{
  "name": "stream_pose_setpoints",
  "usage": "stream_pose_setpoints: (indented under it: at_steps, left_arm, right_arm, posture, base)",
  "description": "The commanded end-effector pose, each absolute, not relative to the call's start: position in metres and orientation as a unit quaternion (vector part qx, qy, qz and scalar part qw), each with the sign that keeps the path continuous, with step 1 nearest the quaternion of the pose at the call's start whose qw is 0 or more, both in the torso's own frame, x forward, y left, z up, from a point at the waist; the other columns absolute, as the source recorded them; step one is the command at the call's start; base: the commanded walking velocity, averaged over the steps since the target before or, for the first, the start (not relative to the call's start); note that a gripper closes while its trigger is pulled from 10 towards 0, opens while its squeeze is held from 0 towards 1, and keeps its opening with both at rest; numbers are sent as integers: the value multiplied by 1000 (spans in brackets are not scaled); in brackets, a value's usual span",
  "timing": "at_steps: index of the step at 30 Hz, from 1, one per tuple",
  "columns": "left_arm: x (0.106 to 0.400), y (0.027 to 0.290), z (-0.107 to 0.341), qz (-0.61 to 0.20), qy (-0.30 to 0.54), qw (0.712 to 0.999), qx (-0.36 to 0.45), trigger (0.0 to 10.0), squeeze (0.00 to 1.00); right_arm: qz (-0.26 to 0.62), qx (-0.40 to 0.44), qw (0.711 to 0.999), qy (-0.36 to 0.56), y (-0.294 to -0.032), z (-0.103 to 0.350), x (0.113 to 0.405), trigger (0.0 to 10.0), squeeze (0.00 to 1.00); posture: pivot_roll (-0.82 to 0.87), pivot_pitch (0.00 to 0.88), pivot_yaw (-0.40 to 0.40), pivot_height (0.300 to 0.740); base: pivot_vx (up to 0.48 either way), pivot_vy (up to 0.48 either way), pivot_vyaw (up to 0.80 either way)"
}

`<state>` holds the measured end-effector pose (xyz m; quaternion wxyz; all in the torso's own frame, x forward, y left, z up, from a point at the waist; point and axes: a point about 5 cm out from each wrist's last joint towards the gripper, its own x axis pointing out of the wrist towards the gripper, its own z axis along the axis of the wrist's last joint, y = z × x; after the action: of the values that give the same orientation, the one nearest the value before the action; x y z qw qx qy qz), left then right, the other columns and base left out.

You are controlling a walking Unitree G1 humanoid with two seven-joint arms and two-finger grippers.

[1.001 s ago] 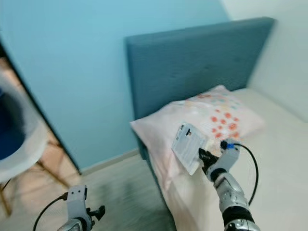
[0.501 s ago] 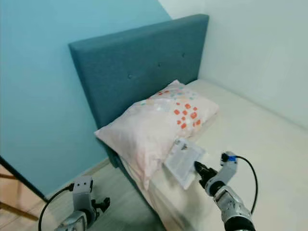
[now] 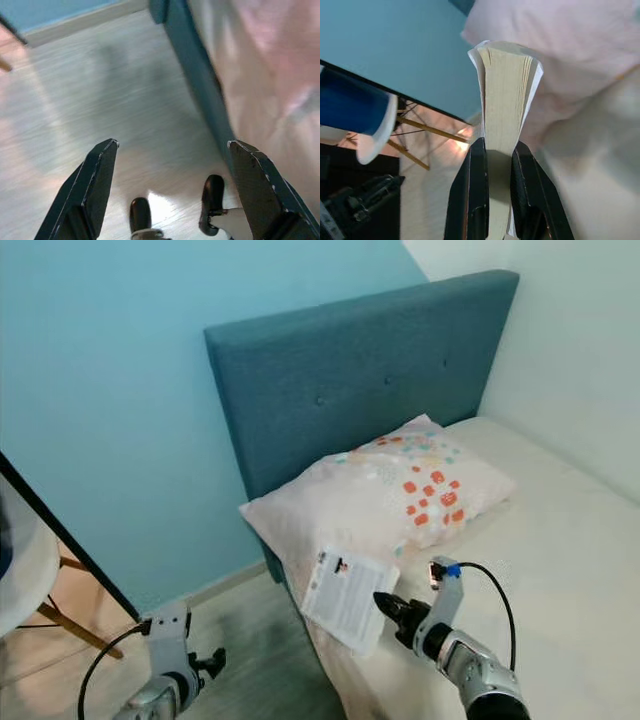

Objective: Clean up the room

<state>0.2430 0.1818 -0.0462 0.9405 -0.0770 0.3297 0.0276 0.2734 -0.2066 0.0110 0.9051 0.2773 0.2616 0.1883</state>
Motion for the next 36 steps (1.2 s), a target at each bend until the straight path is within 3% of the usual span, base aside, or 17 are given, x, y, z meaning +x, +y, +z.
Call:
stream_pose_setpoints:
  at_steps: [1, 10, 20, 36]
  left_arm:
    - [240, 186, -48, 32, 333, 940, -71, 10000, 0]
    - [252, 198, -37, 47, 303, 950, -62, 10000, 0]
    - [260, 196, -30, 41, 284, 956, -56, 10000, 0]
    - [266, 196, -24, 34, 274, 960, -48, 10000, 0]
  right_arm:
    - [185, 287, 900, 271, -205, 7, 271, 10000, 0]
    - [151, 310, 895, 282, -223, 2, 259, 10000, 0]
    - [65, 366, 898, 235, -246, 0, 255, 10000, 0]
    - [39, 412, 894, 170, -247, 9, 267, 10000, 0]
  posture:
    - [-80, 38, -20, 730]
    - [-84, 45, -23, 700]
    - [-82, 49, -20, 660]
    - [-69, 46, -4, 605]
  base:
    - [0, 0, 0]
    - [0, 0, 0]
    - [0, 0, 0]
    - [0, 0, 0]
